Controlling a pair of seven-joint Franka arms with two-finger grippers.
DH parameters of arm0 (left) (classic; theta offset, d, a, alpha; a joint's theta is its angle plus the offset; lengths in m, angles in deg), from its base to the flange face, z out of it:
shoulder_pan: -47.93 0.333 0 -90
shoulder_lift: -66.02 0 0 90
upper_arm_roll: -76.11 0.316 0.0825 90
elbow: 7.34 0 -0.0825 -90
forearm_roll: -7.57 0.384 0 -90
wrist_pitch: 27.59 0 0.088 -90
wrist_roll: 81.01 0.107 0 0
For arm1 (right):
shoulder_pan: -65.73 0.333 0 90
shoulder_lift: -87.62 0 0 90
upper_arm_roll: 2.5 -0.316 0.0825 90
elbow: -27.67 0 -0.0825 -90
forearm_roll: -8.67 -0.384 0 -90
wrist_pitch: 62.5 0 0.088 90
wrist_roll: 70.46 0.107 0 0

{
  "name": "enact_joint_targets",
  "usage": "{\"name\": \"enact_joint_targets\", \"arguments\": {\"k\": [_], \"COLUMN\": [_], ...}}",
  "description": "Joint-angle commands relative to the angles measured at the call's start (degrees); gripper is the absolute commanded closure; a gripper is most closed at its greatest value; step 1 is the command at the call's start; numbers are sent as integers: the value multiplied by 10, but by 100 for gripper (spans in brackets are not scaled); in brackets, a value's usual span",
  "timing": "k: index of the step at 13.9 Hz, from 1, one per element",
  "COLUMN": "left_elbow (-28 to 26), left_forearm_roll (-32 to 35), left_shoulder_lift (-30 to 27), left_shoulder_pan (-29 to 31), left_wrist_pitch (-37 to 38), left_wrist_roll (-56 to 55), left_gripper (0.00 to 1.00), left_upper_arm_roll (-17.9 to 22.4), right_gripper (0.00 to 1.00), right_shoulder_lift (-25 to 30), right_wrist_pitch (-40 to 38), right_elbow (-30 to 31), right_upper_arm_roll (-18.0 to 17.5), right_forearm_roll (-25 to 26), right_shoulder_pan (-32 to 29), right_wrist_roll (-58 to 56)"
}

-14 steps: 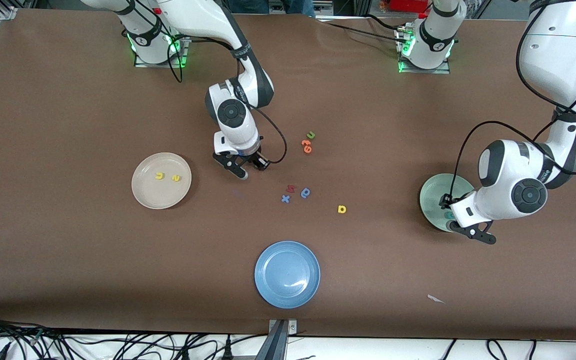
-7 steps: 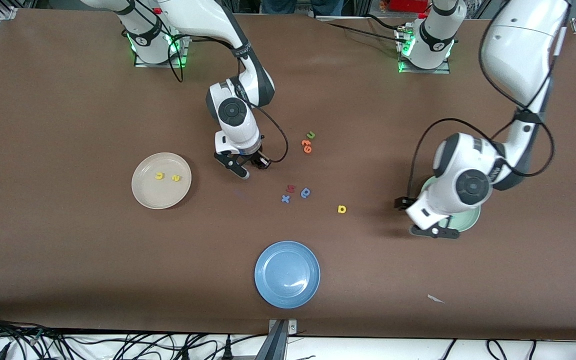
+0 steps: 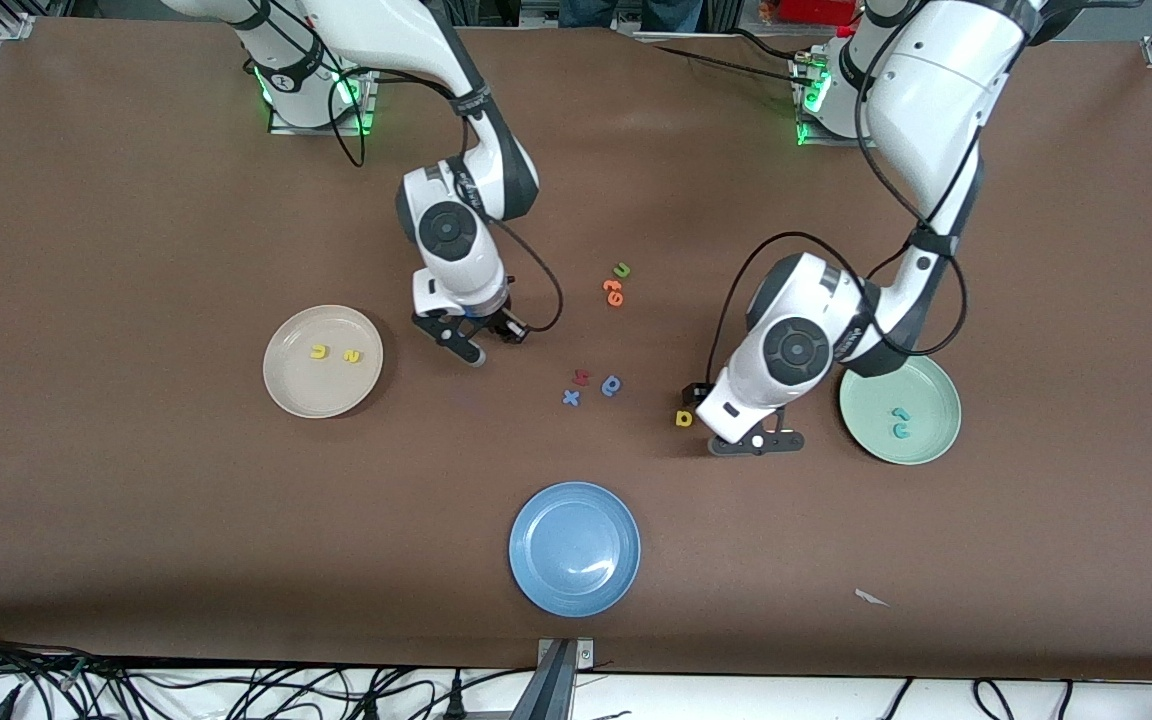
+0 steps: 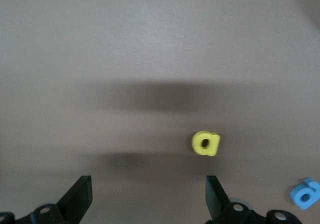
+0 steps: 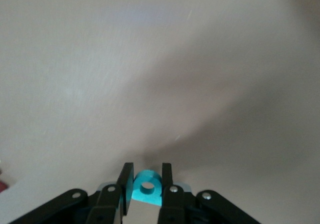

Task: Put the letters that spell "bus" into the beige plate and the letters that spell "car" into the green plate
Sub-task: 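Grasp the teal q with the right gripper while the left gripper returns, then drop the q on the beige plate while the left gripper grasps yellow a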

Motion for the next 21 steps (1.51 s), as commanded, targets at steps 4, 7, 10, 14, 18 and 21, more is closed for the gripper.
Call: {"name": "enact_joint_targets", "arguments": {"k": [4,7,10,14,18,21], "left_elbow": [63,68,77,87,87,86], "left_forearm_roll": [-8,-7,-6,-1,6,20], "left_shoulder_lift": [67,81,86,97,98,98], "left_shoulder_pan": [-20,-31,-37,-46,-49,-51], "left_wrist_pitch": [-38,-50,-50,-49,-49,-48], "left_wrist_roll": [-32,-52,-51,-56,-55,-56], "left_gripper": [3,5,8,27,47,61], "left_upper_arm_roll": [7,8,11,13,17,17], "right_gripper": [95,95,95,94,19,0], "right_shoulder_lift": [50,44,22,-58,-84,-66], "right_wrist_pitch": [-155,-166,-159,-140,-135,-153], "right_elbow": [13,25,21,-53,-62,-63], "right_upper_arm_roll": [153,195,185,165,162,165], "right_forearm_roll": [-12,-12,-13,-67,-104,-104], "right_shoulder_pan": [-1,-38,-108,-143,-145,-139], "right_wrist_roll": [-282,-409,-489,-500,-508,-507]}}
